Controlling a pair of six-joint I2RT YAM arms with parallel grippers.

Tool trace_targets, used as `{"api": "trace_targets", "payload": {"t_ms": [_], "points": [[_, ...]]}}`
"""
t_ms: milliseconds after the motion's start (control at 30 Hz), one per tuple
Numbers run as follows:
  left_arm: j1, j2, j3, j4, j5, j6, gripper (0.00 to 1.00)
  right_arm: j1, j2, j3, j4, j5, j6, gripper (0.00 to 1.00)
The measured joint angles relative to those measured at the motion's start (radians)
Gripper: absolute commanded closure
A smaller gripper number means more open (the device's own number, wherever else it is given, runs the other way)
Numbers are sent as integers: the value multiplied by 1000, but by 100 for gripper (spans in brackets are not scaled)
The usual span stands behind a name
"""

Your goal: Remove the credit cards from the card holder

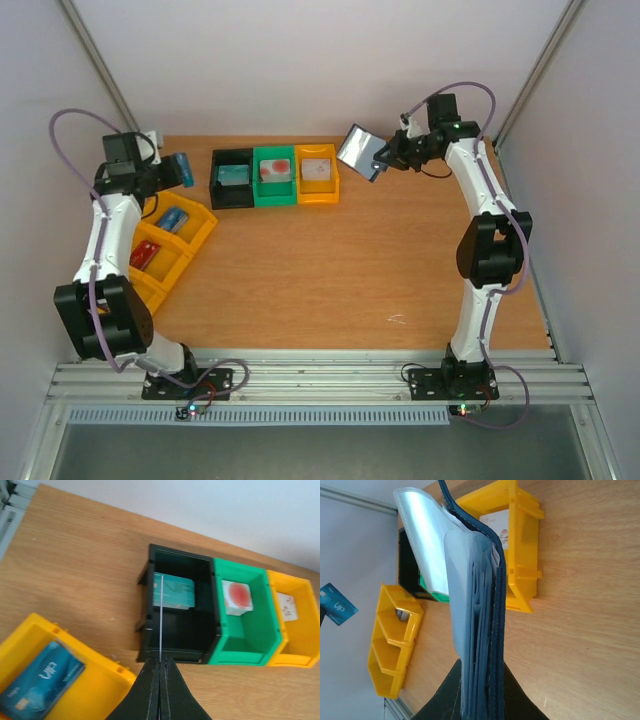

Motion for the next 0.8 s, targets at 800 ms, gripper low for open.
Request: {"api": "trace_targets", "payload": {"t_ms": [800], "points": [[77,424,488,-518,-123,893,100,59,8,44,-130,37,-82,99]]}}
